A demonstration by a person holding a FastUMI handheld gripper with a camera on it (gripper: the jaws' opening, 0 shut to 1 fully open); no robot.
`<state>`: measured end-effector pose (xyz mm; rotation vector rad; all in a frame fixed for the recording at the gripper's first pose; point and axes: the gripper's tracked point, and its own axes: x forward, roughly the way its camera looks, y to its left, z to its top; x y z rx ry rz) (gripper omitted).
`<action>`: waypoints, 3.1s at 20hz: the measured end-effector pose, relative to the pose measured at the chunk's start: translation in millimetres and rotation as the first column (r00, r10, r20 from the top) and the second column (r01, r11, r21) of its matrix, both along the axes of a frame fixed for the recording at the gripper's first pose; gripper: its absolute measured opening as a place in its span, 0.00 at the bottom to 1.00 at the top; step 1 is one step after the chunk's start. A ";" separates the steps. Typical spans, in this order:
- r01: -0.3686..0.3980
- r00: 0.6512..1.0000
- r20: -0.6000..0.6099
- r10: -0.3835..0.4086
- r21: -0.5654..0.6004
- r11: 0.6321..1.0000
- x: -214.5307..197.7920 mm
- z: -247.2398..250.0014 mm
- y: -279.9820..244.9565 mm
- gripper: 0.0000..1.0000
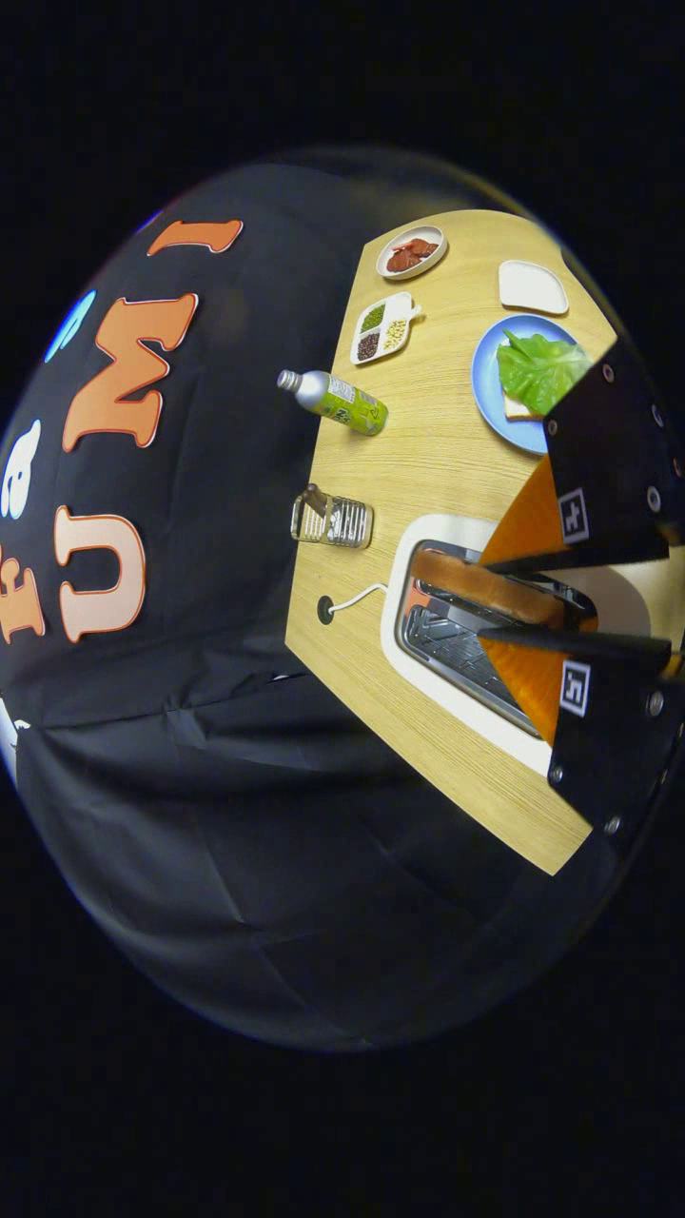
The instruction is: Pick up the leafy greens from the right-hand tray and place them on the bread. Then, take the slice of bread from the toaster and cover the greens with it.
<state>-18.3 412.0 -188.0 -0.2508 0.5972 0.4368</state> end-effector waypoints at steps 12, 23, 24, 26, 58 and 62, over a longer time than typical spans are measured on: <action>0.018 1.000 0.014 -0.019 0.122 0.992 -2.7 57.4 -6.0 0.05; 0.018 0.995 0.097 -0.037 0.188 0.982 4.1 114.7 -35.1 0.05; 0.025 0.993 0.108 -0.044 0.177 0.984 6.8 114.5 -42.6 0.06; 0.043 0.993 0.106 -0.061 0.166 0.985 10.0 108.0 -57.2 0.06; 0.144 0.988 -0.078 -0.134 0.144 0.979 60.9 -38.3 -233.7 0.09; 0.200 0.977 -0.101 -0.188 0.125 0.972 74.2 -50.9 -264.0 0.23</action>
